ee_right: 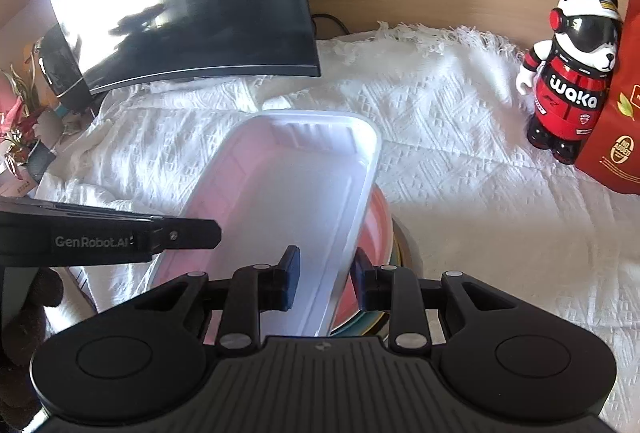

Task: Organize plates and bowls
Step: 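Lower the white tray into the top bowl with both tools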

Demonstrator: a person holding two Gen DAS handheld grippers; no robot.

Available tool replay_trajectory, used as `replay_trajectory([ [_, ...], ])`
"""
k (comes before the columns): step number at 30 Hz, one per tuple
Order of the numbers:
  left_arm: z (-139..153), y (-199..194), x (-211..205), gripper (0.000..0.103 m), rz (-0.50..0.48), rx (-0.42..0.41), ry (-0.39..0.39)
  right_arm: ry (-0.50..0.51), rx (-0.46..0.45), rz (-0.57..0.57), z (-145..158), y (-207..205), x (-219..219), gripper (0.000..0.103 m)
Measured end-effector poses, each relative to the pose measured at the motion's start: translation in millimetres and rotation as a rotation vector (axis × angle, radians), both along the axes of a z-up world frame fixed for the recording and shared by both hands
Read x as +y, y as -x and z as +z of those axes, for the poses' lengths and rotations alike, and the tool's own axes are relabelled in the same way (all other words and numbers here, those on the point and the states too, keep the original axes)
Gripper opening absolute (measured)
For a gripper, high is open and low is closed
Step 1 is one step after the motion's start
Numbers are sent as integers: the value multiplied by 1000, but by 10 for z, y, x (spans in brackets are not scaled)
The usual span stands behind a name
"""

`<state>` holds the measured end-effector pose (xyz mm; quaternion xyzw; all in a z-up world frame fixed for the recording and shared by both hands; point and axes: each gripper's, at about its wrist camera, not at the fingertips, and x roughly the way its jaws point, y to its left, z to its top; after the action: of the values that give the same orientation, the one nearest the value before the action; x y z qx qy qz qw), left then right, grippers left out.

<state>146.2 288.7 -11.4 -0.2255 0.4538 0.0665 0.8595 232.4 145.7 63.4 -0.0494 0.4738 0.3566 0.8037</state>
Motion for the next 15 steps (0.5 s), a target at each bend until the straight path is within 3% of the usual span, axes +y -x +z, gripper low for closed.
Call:
replay_trajectory([
  [15,8,-107,85,15,20,6,84,-11,-13,-15,53,-37,-54,27],
])
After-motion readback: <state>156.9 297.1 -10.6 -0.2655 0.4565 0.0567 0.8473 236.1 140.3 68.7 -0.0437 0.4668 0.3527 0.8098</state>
